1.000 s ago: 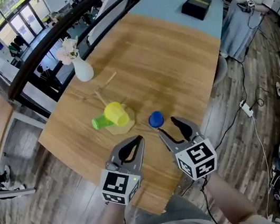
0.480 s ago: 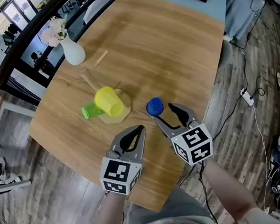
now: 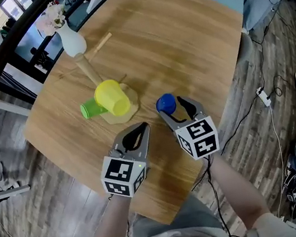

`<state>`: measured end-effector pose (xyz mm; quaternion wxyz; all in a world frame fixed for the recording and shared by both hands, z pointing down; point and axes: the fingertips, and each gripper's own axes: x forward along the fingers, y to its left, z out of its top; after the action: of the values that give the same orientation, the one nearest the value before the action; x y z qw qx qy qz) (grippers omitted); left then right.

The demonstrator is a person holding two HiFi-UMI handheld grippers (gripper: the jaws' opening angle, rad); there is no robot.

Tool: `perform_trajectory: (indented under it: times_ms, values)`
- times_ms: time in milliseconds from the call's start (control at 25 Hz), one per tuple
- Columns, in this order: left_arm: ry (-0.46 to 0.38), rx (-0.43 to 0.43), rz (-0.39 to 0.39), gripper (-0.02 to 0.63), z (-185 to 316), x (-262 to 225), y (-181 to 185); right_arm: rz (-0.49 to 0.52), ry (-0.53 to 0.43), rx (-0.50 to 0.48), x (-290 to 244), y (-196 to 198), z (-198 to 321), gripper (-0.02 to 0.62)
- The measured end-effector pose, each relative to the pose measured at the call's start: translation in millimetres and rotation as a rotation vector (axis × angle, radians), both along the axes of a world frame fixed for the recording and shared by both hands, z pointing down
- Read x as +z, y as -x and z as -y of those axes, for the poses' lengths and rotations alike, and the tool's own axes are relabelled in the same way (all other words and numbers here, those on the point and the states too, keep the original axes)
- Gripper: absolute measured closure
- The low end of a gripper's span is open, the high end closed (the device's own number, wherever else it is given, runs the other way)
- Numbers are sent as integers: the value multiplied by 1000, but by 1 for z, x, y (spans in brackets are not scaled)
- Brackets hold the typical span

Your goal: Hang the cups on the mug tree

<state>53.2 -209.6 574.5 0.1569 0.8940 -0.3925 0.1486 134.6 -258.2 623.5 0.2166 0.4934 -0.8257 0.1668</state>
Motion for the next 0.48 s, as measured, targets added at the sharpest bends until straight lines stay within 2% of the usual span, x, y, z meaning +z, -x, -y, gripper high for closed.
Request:
perform_trajectory:
  times_ms: [480]
  values:
    - [26, -9, -14, 603, -1, 27, 10, -2, 41, 33, 40, 2, 13, 323]
